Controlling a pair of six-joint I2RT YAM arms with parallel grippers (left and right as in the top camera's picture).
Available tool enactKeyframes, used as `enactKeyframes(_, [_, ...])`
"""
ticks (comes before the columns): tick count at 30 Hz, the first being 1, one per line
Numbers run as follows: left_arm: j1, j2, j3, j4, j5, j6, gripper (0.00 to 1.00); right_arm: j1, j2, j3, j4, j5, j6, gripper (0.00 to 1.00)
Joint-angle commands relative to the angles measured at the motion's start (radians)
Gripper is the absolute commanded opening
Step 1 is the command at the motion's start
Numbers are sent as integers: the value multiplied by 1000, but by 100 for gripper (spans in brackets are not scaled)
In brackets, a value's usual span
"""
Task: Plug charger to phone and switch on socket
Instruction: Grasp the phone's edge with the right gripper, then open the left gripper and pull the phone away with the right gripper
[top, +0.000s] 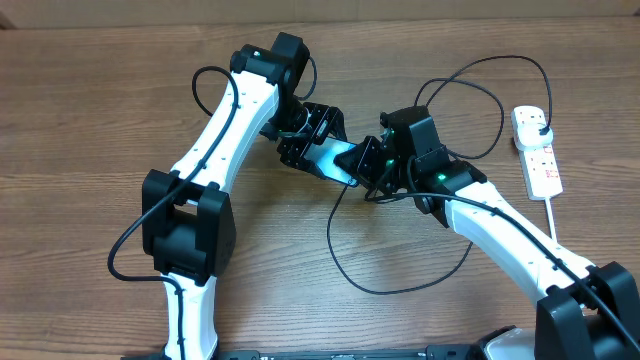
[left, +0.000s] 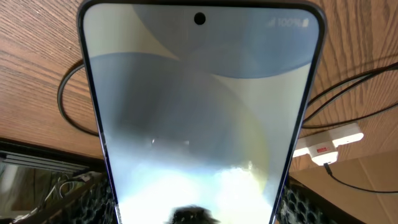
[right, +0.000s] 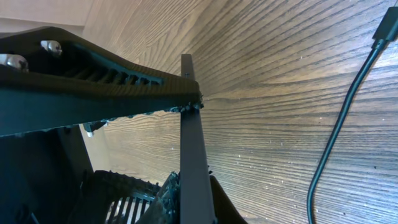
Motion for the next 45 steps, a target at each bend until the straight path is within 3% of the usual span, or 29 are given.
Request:
enactKeyframes(1, [6, -1, 25, 0, 38, -13, 79, 3, 2, 20, -1, 18, 3, 9])
enactKeyframes(6, [6, -1, 25, 0, 37, -13, 100, 2, 2, 20, 0, 18, 3, 4])
enactKeyframes(14, [6, -1, 25, 6, 26, 19, 100, -17, -12, 21, -10, 18, 2, 4])
enactKeyframes(23, [32, -1, 25, 100, 66, 351, 100, -142, -137, 21, -113, 18, -35, 4])
enactKeyframes(30, [58, -1, 25, 222, 198, 476, 100, -254, -277, 21, -161, 18, -35, 4])
enactKeyframes(35, [68, -1, 25, 377, 320, 482, 97, -273, -335, 21, -135, 18, -10, 4])
enactKeyframes(40, [68, -1, 25, 584, 478, 480, 94, -272, -334, 20, -51, 62, 136, 4])
enactKeyframes(45, [68, -1, 25, 742, 529, 337, 91, -268, -329, 20, 37, 206, 330, 4])
